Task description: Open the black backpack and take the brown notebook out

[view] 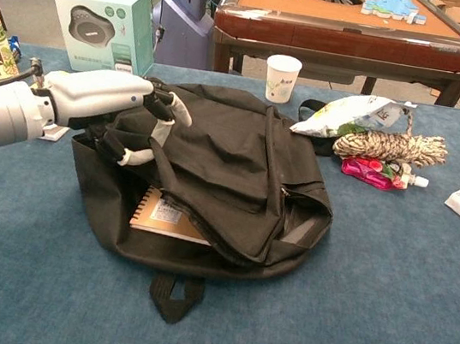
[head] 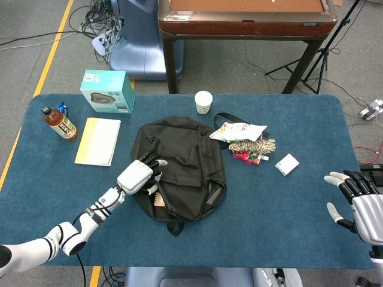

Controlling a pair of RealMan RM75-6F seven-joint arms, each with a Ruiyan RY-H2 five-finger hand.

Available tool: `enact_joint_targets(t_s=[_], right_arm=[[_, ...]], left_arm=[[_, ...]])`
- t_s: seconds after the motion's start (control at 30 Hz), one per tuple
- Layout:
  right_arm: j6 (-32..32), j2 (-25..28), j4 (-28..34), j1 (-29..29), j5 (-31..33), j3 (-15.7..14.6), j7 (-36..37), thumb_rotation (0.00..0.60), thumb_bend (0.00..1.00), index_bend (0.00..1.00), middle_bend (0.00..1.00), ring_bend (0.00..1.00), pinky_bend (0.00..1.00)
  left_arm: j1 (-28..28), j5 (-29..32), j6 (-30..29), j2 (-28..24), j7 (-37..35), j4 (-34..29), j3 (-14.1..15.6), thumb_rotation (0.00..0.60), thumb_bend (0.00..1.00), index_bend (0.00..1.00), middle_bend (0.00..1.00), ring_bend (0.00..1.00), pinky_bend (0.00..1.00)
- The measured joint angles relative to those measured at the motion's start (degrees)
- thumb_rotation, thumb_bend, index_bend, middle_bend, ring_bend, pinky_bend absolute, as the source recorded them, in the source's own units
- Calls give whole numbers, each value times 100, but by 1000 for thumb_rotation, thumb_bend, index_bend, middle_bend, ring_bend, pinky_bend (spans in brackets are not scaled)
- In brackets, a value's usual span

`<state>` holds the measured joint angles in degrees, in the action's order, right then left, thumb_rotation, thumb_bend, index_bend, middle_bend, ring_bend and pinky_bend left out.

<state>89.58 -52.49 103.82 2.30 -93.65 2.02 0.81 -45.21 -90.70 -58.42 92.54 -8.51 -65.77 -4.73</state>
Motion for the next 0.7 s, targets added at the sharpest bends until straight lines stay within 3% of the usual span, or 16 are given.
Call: enact_joint_targets(t_s=[0.4, 0.7], right_arm=[[-540, -30, 120, 354, -452, -122, 66, 600, 350, 284, 247, 152, 173], [-1569, -155, 440, 1093, -959, -214, 162, 600, 350, 284, 265, 152, 208]], left_arm=[[-83, 834, 46, -243, 182, -713, -694, 600, 712, 833, 272, 136, 19], [-227, 1732, 175, -474, 669, -1275, -1273, 600, 712, 832, 272, 136, 18]])
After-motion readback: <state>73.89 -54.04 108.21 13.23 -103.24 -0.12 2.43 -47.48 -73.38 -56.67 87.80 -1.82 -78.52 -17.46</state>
